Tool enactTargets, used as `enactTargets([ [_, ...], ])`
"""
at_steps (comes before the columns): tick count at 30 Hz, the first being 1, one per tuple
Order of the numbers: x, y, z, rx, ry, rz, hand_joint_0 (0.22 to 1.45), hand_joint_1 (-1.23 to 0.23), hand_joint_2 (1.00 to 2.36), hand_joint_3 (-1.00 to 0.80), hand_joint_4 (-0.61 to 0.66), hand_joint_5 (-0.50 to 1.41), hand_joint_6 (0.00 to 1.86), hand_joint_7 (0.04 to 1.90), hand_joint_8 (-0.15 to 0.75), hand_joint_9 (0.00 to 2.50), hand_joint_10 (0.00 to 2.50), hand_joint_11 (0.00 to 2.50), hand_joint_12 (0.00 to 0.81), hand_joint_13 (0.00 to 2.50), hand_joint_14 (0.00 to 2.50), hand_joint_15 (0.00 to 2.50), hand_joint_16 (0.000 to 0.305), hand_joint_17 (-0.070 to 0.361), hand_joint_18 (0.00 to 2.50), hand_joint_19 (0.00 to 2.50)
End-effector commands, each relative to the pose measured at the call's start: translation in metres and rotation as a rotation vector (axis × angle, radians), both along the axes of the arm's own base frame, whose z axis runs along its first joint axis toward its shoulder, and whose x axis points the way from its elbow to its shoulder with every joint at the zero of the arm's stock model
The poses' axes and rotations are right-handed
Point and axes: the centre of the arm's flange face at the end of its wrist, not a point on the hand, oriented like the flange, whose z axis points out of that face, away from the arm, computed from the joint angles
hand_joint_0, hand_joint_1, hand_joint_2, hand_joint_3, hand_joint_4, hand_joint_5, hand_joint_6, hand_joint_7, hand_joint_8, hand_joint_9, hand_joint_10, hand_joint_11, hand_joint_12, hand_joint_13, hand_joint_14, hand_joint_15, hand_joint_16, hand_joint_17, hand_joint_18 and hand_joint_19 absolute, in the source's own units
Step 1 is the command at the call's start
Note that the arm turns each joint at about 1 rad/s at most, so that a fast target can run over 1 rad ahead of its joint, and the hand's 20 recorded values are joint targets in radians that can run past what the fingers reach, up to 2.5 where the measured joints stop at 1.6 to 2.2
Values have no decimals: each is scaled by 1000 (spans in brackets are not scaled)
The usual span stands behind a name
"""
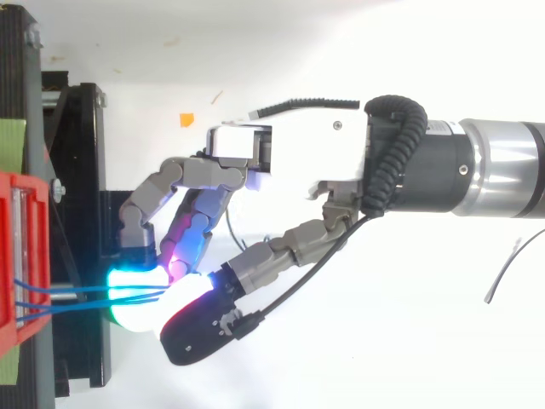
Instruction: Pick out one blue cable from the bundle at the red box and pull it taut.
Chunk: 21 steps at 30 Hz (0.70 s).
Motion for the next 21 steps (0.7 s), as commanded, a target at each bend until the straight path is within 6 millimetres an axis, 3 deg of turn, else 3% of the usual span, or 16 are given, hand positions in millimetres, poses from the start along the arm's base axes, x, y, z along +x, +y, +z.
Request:
enactTargets([
  [1, 0, 0, 1, 0, -1, 0, 642, -799, 1018, -210, -78, -103, 949, 862, 323, 1141, 28, 727, 310, 916, 17, 426, 40, 89, 750, 555],
  [6, 0, 0, 0, 8, 6, 5, 676, -828, 1011, -360, -79, -111, 951, 842, 314, 1135, 26, 730, 306, 921, 17, 434, 40, 90, 769, 559],
  [9, -1, 1, -1, 11, 10, 7, 631, -811, 1000, -500, -9, -112, 941, 802, 314, 1136, 27, 732, 305, 919, 19, 436, 40, 90, 768, 569],
  [13, -1, 1, 0, 11, 8, 7, 564, -758, 1000, -500, 56, -111, 919, 784, 316, 1143, 28, 722, 313, 929, 17, 432, 41, 93, 777, 561],
  [21, 0, -1, 1, 11, 5, 5, 497, -575, 1000, -500, 67, -109, 895, 791, 323, 1151, 26, 703, 332, 944, 16, 429, 45, 101, 802, 566],
])
